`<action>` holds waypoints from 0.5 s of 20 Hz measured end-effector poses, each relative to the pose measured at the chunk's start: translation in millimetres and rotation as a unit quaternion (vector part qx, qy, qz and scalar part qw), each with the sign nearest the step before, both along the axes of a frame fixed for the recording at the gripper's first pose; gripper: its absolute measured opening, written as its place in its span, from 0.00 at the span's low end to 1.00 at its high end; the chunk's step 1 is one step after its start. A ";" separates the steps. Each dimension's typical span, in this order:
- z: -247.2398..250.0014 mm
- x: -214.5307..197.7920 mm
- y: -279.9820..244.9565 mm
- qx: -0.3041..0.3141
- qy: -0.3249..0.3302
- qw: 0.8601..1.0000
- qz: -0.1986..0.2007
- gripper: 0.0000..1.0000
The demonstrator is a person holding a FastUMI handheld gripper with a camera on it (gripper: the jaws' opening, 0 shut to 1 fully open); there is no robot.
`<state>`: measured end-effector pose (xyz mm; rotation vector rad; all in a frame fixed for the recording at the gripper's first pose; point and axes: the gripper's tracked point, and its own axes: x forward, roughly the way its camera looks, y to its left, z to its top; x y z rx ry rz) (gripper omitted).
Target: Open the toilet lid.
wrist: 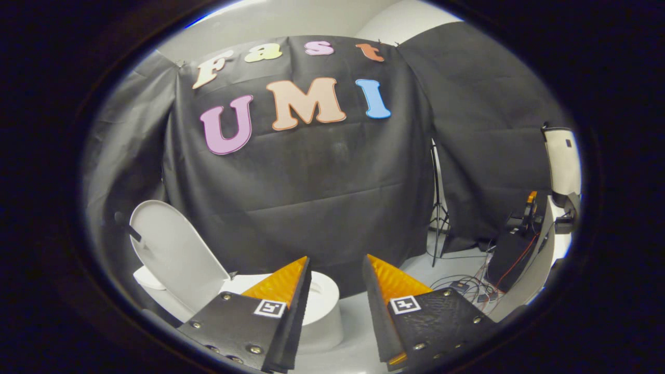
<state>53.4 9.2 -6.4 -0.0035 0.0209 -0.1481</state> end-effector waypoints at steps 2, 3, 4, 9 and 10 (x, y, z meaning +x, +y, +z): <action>1.3 -0.1 -0.7 0.001 0.000 1.000 0.000 0.58; 1.2 0.5 -0.6 0.002 -0.001 1.000 0.000 0.58; 1.4 0.2 -0.6 0.003 -0.001 1.000 0.000 0.58; 0.3 0.7 -1.7 0.003 0.001 1.000 0.000 0.58; 0.6 0.2 -1.8 0.003 0.001 1.000 0.000 0.58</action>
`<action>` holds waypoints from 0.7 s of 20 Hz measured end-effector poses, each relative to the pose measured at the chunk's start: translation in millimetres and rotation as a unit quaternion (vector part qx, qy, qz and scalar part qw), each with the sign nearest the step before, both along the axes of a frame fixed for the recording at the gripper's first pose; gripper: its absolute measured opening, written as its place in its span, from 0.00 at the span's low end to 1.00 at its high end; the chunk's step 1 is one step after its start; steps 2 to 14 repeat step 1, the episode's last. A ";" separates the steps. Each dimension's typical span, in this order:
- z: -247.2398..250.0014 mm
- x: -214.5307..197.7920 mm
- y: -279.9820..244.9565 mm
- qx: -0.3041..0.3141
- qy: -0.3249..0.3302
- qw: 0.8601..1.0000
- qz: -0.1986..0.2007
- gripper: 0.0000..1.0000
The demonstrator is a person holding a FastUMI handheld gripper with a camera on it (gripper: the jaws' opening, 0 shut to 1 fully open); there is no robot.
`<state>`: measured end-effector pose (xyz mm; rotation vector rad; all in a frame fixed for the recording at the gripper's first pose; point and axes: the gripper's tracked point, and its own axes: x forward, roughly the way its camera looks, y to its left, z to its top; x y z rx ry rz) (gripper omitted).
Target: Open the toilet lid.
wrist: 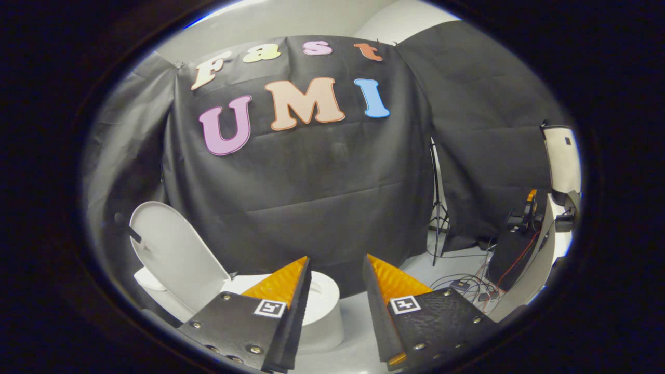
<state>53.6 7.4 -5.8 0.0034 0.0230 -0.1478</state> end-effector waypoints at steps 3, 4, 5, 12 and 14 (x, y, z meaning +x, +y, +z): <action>-0.9 0.2 -0.3 0.000 0.000 1.000 0.000 0.58; -0.9 0.2 -0.3 0.000 0.000 1.000 0.000 0.58; -0.9 0.2 -0.3 0.000 0.000 1.000 0.000 0.58; -0.9 0.2 -0.3 0.000 0.000 1.000 0.000 0.58; -0.9 0.2 -0.3 0.000 0.000 1.000 0.000 0.58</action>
